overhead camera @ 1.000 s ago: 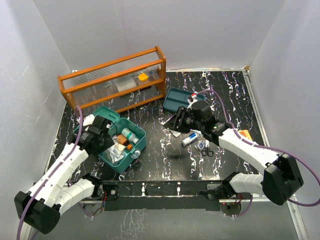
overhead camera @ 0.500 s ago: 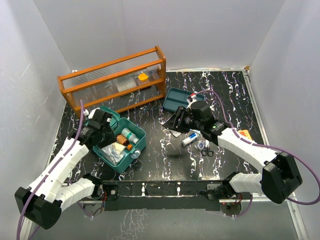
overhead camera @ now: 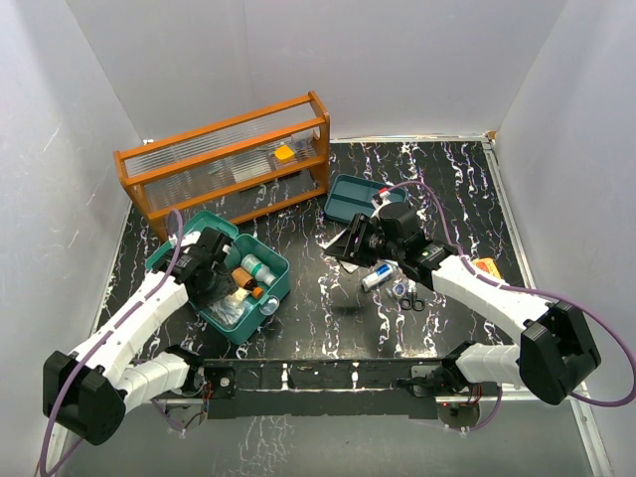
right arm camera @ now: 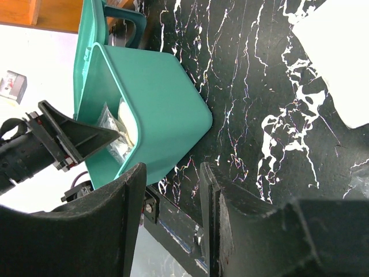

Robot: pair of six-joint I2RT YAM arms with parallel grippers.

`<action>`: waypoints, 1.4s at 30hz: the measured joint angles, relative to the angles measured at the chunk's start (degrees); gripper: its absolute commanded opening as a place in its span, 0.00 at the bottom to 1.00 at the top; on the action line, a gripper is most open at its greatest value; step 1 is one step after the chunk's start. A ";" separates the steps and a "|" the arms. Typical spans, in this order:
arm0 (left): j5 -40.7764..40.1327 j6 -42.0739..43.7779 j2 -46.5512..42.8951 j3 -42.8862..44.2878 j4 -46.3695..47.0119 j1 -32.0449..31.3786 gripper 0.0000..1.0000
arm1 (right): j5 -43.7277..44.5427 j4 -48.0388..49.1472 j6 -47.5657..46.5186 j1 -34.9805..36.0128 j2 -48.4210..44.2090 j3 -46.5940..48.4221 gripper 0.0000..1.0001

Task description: Organize the medicine kit

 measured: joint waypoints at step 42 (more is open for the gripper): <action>21.75 15.74 -13.92 13.97 14.51 0.31 0.70 | 19.30 -11.13 -21.84 -1.97 8.68 8.44 0.58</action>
